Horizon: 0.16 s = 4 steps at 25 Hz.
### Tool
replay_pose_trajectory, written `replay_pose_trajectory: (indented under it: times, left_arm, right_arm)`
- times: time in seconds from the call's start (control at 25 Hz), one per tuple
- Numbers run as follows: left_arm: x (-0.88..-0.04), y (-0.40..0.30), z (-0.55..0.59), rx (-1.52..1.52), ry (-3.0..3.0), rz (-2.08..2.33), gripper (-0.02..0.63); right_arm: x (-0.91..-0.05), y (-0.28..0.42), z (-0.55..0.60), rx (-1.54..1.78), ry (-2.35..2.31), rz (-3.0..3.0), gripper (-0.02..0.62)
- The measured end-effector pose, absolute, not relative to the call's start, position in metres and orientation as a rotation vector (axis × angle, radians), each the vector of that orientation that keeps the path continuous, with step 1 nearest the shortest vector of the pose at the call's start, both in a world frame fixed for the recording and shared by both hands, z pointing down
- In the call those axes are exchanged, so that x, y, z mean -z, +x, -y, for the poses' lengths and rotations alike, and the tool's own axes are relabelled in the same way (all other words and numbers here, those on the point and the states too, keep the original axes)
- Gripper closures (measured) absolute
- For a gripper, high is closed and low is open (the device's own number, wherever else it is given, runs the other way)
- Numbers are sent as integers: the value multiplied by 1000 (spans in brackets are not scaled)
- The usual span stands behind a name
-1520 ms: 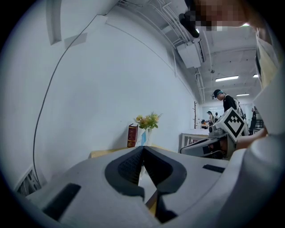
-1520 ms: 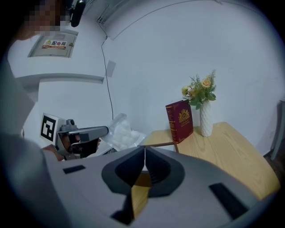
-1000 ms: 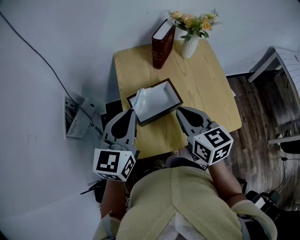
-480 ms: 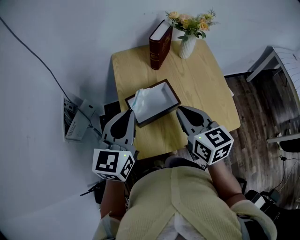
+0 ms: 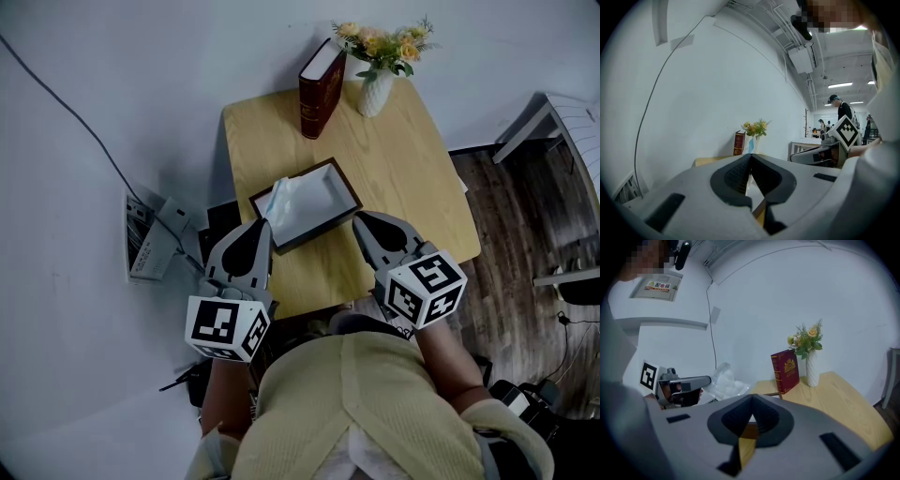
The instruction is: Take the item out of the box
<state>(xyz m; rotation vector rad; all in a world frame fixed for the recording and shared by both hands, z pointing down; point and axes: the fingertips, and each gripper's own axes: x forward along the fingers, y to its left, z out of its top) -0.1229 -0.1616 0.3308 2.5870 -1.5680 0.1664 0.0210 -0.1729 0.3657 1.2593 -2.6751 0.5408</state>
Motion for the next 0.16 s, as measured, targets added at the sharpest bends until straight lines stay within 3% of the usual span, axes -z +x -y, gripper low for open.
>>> replay_pose_trajectory:
  times: [0.16]
  left_arm:
    - [-330,-122,162,-164,2590,1566,584]
  right_arm:
    - [-366,22,173,-542,1261,2672,568]
